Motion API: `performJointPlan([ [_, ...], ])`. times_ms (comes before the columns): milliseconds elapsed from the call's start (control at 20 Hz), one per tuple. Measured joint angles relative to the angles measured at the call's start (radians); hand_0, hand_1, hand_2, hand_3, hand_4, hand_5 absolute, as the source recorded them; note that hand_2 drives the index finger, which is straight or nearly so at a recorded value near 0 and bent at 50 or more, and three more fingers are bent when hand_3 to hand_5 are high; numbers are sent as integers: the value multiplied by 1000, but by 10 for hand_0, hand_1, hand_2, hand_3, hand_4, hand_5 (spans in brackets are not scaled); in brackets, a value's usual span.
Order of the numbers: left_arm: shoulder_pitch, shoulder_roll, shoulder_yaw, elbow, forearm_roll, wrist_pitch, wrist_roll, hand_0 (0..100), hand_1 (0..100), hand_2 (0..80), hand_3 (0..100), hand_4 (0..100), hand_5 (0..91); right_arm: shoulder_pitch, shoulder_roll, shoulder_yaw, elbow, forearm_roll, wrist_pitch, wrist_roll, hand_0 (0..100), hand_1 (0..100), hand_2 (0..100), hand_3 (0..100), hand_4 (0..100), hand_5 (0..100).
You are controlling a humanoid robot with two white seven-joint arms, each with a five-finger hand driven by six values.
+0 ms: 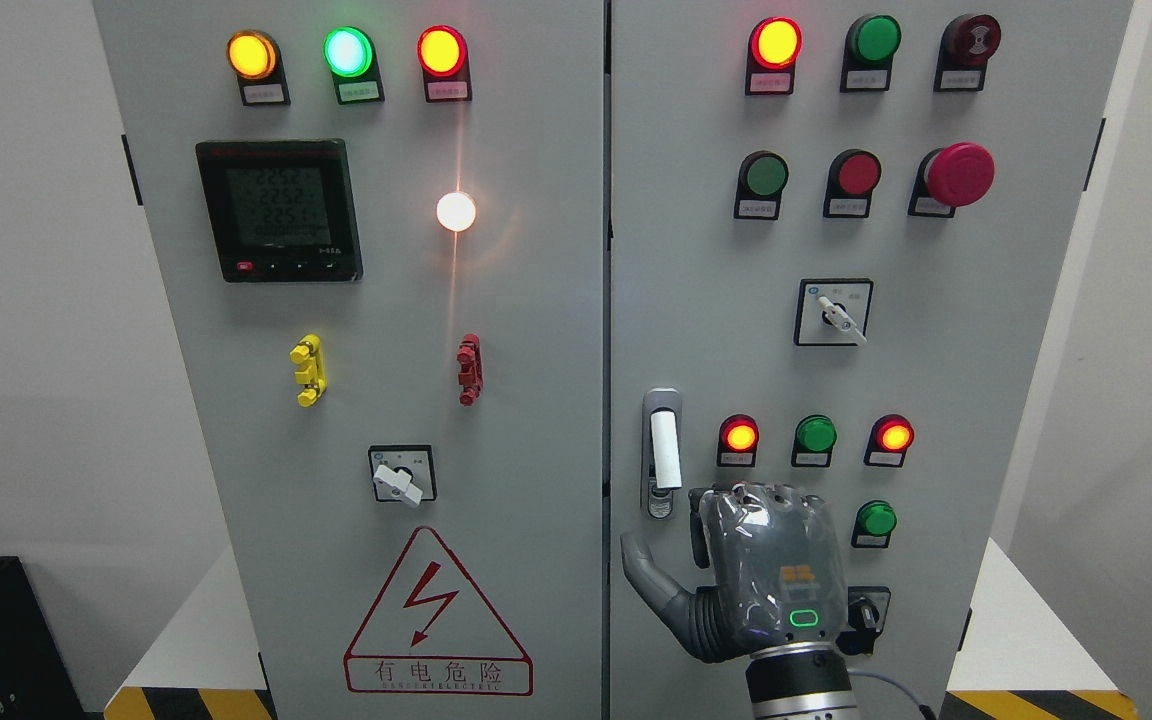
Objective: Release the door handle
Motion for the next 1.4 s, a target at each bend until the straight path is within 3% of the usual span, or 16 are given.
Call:
performJointPlan([
  [1002, 0, 0, 0, 0, 0, 0, 0, 120, 556, 0, 0, 0, 0, -78, 0, -21, 75, 0, 1, 6, 254, 280, 925, 1000, 996, 981],
  [1402, 0, 0, 0, 0, 0, 0, 0, 120, 556, 0, 0, 0, 0, -92, 0, -24, 89, -1, 2, 6, 310, 272, 925, 1000, 996, 980],
])
